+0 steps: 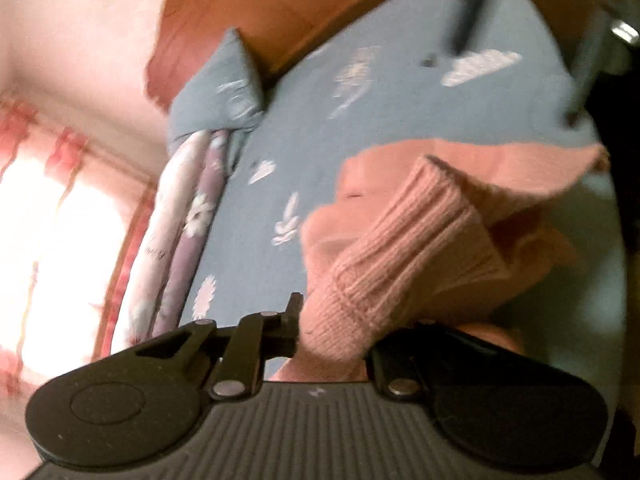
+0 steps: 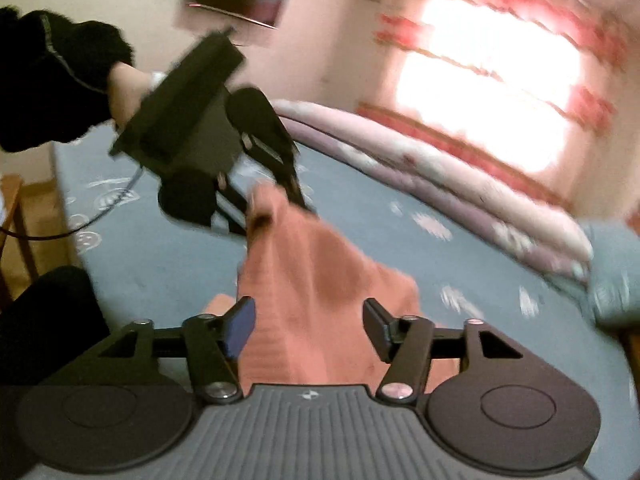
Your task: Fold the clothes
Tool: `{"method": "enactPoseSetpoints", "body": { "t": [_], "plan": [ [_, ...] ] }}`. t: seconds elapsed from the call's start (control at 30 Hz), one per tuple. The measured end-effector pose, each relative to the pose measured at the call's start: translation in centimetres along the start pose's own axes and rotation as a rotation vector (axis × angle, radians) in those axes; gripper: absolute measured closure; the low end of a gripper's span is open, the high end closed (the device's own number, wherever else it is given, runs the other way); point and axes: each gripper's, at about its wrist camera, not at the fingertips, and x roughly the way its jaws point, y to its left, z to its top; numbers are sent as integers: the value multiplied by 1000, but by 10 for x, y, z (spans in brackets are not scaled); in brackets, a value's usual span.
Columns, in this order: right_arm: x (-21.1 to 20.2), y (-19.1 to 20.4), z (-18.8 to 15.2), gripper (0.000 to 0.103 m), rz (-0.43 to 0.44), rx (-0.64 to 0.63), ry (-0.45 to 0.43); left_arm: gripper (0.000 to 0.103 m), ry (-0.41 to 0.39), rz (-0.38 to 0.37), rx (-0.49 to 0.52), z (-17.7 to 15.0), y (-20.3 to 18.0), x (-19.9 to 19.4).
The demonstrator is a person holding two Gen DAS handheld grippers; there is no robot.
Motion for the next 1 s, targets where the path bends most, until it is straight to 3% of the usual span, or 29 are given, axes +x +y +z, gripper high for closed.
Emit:
{"method": "enactPoseSetpoints", "body": {
  "t": [0.13, 0.3, 0.43, 0.53, 0.7, 0.77, 0.9, 1.0],
  "plan": [
    [0, -9, -30, 36, -29, 93, 71, 91, 2, 26, -93, 6, 21, 7],
    [25, 2, -46, 36, -76, 42, 142, 91, 8, 77, -235, 8, 52, 13],
    [48, 10, -46, 36, -127, 33, 147, 91, -18, 108, -357, 5, 74, 7],
    [56, 15, -44, 36, -147, 40, 127, 91, -55, 89, -431, 12, 87, 1],
    [60, 14, -42, 36, -198, 105, 103, 91, -119, 93, -440, 35, 90, -11],
    [57, 12, -42, 30, -219, 159, 98, 91, -147, 95, -455, 45, 93, -11],
    [50, 3, -48, 30, -230, 293, 90, 91, -189, 113, -470, 66, 97, -12],
    [43, -7, -48, 30, -284, 388, 55, 91, -211, 108, -495, 77, 100, -10]
  ]
}}
